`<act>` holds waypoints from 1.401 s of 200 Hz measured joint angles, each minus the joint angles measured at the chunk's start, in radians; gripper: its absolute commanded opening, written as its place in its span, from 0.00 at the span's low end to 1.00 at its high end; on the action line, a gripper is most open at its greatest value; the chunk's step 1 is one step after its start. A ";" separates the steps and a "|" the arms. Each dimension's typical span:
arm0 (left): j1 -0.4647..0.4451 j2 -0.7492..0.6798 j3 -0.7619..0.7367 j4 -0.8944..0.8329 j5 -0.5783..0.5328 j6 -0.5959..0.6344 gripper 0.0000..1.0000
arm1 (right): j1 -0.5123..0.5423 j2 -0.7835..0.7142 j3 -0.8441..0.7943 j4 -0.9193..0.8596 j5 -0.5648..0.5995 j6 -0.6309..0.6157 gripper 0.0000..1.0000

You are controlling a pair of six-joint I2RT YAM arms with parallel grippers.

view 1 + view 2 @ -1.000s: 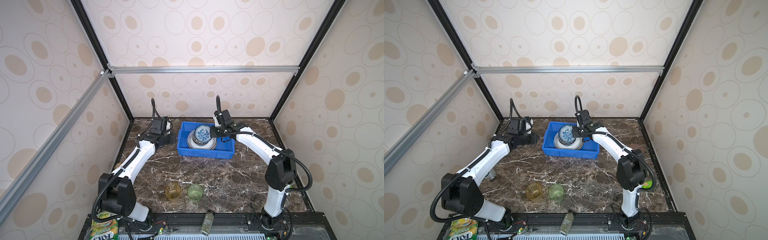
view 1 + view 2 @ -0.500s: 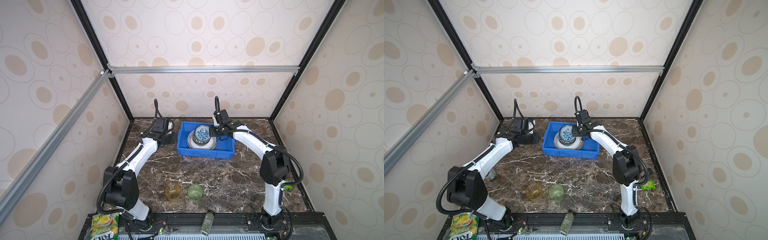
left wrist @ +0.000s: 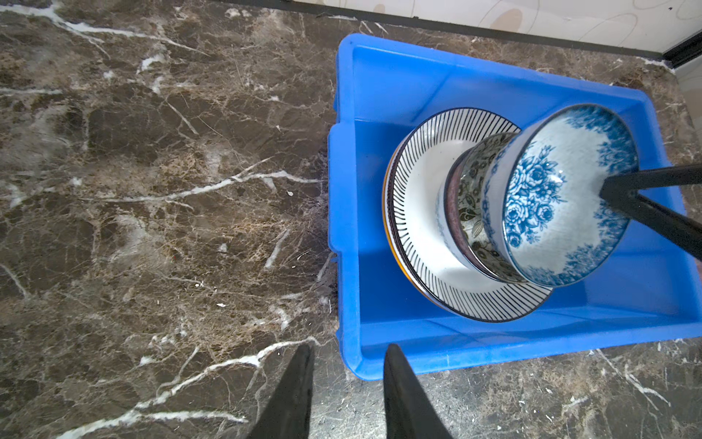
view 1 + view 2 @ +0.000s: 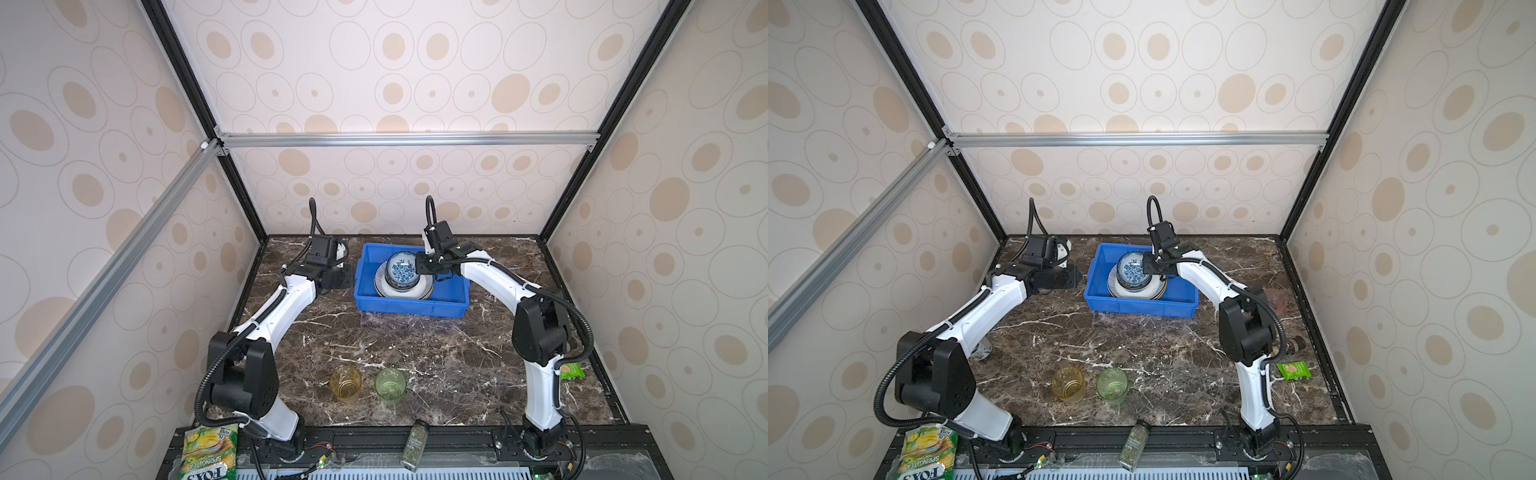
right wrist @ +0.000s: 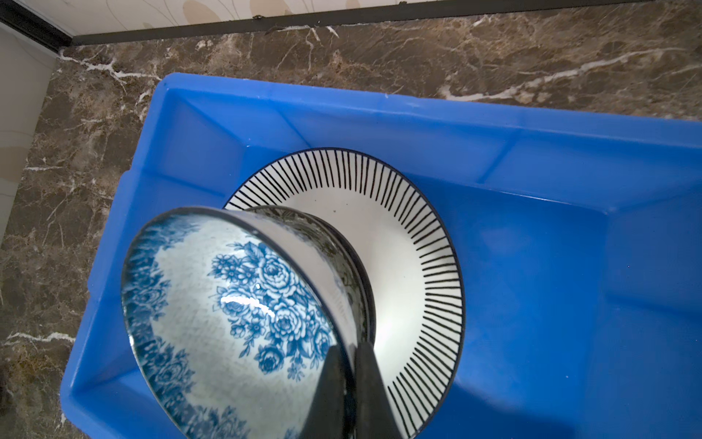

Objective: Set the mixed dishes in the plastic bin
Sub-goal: 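Lower the floral bowl onto the green-leaf bowl in the bin with the right gripper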

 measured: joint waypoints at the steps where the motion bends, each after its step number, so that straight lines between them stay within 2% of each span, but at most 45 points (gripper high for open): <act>1: 0.000 0.000 0.000 0.000 0.000 0.000 0.32 | 0.000 0.000 0.000 0.000 0.000 0.000 0.00; 258: 0.000 0.007 0.000 0.014 0.027 0.001 0.32 | -0.002 0.085 0.086 -0.068 -0.031 0.010 0.00; 280: 0.000 0.007 0.000 0.014 0.030 0.001 0.32 | -0.002 0.085 0.091 -0.076 -0.033 0.010 0.04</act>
